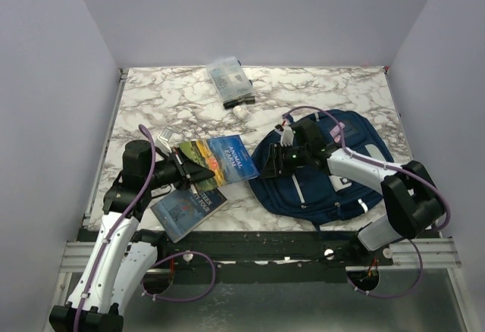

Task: Pack the student bag
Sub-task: Place the book in the student bag.

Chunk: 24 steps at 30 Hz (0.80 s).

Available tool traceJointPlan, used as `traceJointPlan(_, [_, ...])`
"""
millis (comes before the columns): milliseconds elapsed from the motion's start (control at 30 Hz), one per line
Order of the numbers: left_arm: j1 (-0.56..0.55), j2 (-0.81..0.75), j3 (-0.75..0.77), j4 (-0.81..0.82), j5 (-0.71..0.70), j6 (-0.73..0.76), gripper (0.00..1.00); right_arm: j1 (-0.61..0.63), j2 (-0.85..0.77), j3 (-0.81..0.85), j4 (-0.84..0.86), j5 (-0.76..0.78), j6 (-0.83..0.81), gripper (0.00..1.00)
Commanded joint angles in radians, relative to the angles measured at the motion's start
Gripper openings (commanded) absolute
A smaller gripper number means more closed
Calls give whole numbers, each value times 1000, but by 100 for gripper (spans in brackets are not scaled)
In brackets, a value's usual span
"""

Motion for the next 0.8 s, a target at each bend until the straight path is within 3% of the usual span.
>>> traceJointPlan(0, [-3, -26, 12, 30, 1, 9, 0, 26, 12, 0, 36, 15, -32, 41])
traceJointPlan(233, [-3, -21, 15, 30, 3, 8, 0, 26, 15, -14, 50, 79, -33, 21])
traceJointPlan(333, [-3, -22, 14, 29, 5, 10, 0, 27, 7, -1, 25, 106, -41, 1])
traceJointPlan(467, [-3, -26, 8, 27, 1, 13, 0, 26, -62, 22, -38, 105, -13, 0])
traceJointPlan(567, [-3, -22, 6, 27, 0, 16, 0, -9, -148, 33, -45, -9, 90, 0])
traceJointPlan(767, [-3, -27, 0, 28, -23, 4, 0, -131, -281, -6, 149, -269, 401, 0])
